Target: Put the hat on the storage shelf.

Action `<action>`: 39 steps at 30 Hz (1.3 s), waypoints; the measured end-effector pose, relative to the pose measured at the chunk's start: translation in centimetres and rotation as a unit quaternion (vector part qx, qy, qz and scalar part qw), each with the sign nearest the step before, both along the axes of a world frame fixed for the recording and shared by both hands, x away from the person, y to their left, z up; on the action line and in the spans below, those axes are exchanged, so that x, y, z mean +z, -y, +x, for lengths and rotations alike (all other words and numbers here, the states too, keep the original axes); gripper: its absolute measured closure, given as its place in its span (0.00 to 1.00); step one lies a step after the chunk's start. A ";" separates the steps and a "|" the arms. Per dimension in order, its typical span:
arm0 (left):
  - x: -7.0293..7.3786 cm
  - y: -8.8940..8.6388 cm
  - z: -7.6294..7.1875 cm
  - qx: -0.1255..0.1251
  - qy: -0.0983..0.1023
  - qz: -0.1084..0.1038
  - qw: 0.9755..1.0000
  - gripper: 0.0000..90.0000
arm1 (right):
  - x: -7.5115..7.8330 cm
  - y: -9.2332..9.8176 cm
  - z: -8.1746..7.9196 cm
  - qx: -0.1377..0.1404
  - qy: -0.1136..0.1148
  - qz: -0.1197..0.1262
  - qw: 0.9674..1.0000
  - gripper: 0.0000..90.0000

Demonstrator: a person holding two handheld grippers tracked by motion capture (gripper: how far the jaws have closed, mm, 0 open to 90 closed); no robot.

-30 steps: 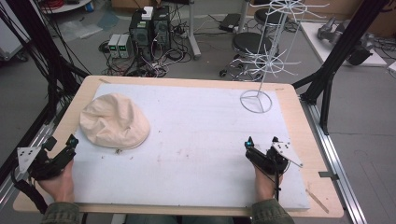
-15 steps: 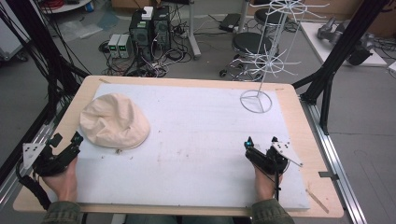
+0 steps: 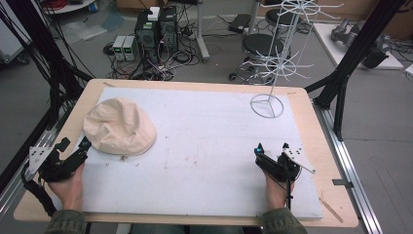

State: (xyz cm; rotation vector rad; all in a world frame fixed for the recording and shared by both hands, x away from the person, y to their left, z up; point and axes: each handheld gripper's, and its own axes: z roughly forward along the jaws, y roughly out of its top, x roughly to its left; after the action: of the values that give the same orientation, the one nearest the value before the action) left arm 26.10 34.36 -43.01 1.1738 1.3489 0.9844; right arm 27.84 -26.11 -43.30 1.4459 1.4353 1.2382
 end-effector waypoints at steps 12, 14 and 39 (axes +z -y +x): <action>-0.5 -0.2 -0.3 0.004 -0.012 0.004 1.000 0.33 | 0.0 0.1 -0.1 -0.002 -0.004 0.011 1.000 0.08; -0.5 -0.1 -0.2 0.003 -0.013 0.003 1.000 0.33 | 0.0 0.1 -0.1 -0.001 -0.003 0.010 1.000 0.08; -0.6 -0.3 -0.2 0.000 -0.014 -0.002 1.000 0.33 | -0.1 0.2 0.0 -0.001 -0.015 0.021 1.000 0.08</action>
State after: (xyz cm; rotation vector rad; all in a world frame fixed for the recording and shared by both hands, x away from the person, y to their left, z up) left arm 25.89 34.65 -43.65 1.1890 1.3732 0.9679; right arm 27.87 -26.35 -43.38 1.4993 1.4341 1.2569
